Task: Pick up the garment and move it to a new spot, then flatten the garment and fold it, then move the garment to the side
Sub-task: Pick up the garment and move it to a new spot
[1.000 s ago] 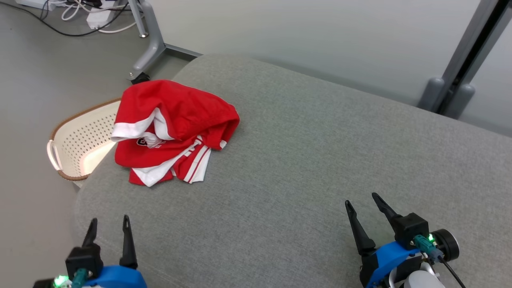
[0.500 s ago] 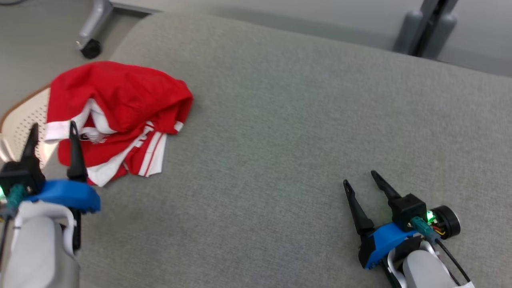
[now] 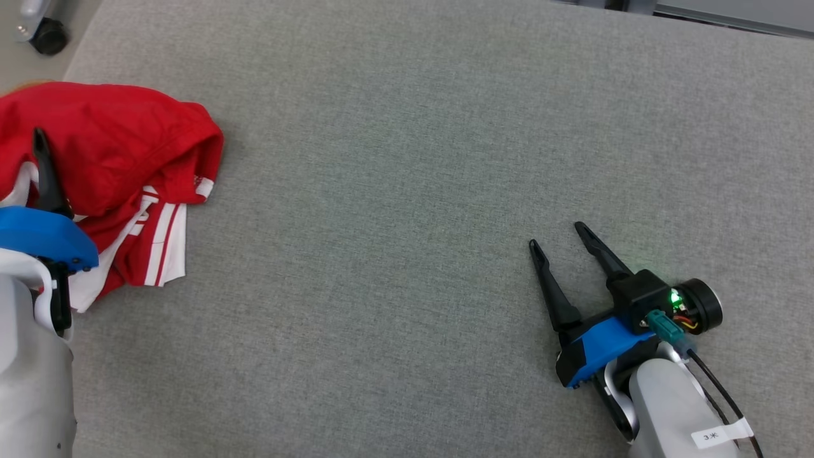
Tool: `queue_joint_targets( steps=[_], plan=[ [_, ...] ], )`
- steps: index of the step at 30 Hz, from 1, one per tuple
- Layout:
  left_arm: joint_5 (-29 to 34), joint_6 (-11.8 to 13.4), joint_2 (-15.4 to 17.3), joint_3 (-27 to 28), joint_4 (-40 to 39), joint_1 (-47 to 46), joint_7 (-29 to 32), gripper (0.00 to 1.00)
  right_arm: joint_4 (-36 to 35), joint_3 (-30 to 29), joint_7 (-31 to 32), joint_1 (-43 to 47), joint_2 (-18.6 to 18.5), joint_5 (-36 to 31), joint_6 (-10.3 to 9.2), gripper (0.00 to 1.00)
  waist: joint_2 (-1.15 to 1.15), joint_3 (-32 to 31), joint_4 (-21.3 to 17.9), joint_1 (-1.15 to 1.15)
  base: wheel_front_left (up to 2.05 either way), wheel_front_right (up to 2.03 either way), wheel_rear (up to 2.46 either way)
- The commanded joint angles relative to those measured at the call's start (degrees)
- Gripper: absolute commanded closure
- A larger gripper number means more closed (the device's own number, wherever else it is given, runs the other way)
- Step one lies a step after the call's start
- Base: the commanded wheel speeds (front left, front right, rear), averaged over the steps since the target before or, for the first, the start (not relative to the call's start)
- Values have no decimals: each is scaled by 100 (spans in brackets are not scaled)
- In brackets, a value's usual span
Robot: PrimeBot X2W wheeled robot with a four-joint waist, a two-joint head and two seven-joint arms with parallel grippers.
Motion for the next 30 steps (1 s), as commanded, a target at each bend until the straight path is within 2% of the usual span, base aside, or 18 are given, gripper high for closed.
queue_joint_targets(
  steps=[1,9,10,11,12,14,19,25,30],
  plan=[
    [-69,-38,29,46,215,-141,-16,0,248,-95,48,76,-155,-57,-14,0,0,24,-30,1,0,0,0],
    [-576,-86,-69,94,1667,-628,400,0,404,-132,65,96,-165,-36,-16,0,0,89,-108,1,0,0,0],
    [-637,-88,-99,74,1799,-643,473,16,421,-137,65,102,-164,-31,-17,0,0,82,-103,1,0,0,0],
    [-698,-92,-135,33,1879,-670,523,80,438,-140,66,101,-164,-28,-17,0,0,75,-97,1,0,0,0],
    [-783,-94,-160,10,1934,-696,542,100,458,-138,66,91,-164,-24,-17,0,0,63,-89,1,0,0,0],
    [-992,-96,-248,-134,1956,-719,620,100,473,-113,66,63,-159,-1,-17,0,0,30,-72,1,0,0,0],
    [-1491,-85,-170,-721,1545,-708,502,100,434,-46,48,34,-121,83,-13,0,0,-155,-35,1,0,0,0],
    [-2070,-85,67,-1689,562,-835,196,100,366,39,25,181,-93,341,-9,0,0,-562,-73,1,0,0,0],
    [-2504,-85,201,-2471,-362,-918,84,100,319,116,22,372,-88,605,-8,0,0,-950,-278,1,0,0,0]
  ],
)
